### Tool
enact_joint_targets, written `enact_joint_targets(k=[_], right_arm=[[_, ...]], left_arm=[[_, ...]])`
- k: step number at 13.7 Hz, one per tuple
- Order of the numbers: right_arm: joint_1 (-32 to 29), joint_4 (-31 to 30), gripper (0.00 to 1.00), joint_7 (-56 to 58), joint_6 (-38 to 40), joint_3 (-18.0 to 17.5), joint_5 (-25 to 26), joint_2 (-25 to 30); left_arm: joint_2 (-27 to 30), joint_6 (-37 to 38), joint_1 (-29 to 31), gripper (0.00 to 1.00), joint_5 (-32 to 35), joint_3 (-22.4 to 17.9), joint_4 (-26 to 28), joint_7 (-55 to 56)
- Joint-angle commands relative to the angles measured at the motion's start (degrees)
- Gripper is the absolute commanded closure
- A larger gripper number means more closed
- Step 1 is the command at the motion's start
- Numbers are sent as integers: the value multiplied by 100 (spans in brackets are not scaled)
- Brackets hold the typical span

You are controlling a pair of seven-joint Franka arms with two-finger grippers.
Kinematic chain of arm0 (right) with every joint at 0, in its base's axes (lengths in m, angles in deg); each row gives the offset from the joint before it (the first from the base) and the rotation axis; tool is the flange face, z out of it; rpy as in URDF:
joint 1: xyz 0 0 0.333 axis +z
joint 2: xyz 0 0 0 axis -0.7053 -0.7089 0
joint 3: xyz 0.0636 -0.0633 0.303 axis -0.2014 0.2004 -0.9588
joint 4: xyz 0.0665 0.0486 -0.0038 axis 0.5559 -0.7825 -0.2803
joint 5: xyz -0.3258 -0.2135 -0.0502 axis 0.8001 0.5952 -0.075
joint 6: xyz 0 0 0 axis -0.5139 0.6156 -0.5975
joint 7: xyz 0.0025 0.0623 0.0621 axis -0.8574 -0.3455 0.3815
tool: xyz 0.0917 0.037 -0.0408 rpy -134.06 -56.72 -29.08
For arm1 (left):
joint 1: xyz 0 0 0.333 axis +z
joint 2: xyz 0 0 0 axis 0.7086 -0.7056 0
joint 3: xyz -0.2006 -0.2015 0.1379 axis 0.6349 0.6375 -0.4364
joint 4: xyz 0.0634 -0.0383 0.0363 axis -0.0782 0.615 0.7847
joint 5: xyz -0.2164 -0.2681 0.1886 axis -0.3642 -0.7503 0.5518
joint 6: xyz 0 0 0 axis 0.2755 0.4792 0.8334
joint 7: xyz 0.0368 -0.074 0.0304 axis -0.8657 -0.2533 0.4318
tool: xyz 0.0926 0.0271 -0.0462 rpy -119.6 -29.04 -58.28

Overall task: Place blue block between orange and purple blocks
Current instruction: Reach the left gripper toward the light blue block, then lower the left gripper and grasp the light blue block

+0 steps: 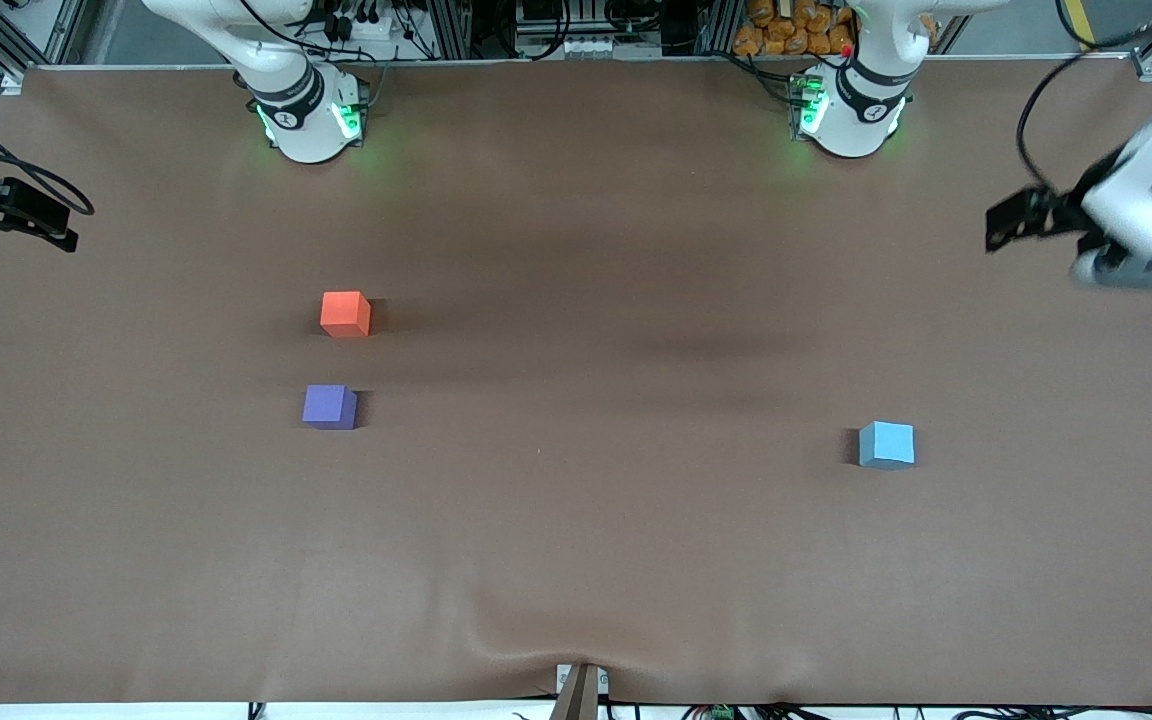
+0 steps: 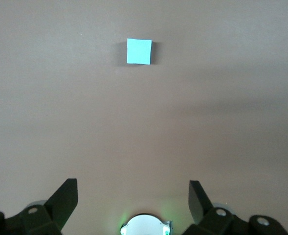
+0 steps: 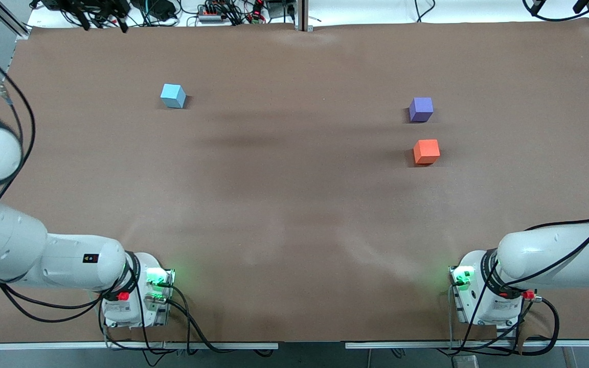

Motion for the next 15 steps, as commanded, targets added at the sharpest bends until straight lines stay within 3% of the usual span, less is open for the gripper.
enact_joint_targets(k=[1, 7, 12, 15], right_arm=[[-68, 85, 0, -14, 72, -31, -109, -26], [-68, 85, 0, -14, 72, -31, -109, -26], [-68, 85, 0, -14, 72, -31, -109, -26], [-68, 85, 0, -14, 72, -31, -109, -26]], left_arm=[[-853, -436, 49, 0, -5, 9, -428, 174], [-2339, -2097, 5, 0, 40, -43, -437, 270], [-2999, -2381, -48, 0, 749, -26, -402, 446], [-3307, -2539, 13, 0, 804, -17, -384, 411]])
